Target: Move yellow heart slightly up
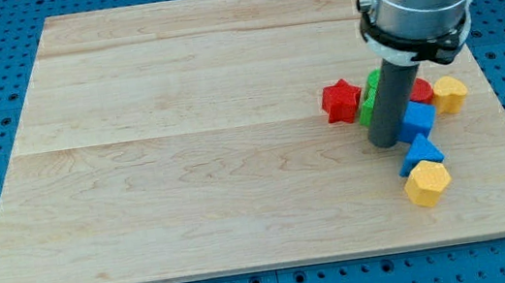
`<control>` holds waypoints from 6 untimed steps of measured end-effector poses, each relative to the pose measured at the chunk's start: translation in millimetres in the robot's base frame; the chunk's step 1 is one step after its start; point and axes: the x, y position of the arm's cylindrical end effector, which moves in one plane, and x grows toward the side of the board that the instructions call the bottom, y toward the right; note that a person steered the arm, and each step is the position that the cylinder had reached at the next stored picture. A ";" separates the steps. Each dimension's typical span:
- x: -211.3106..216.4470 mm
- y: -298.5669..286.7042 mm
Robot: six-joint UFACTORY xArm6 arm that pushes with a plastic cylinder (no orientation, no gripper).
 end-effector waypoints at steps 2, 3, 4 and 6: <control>-0.3 -10.2; 12.9 -42.2; 51.0 -52.8; 129.4 -39.8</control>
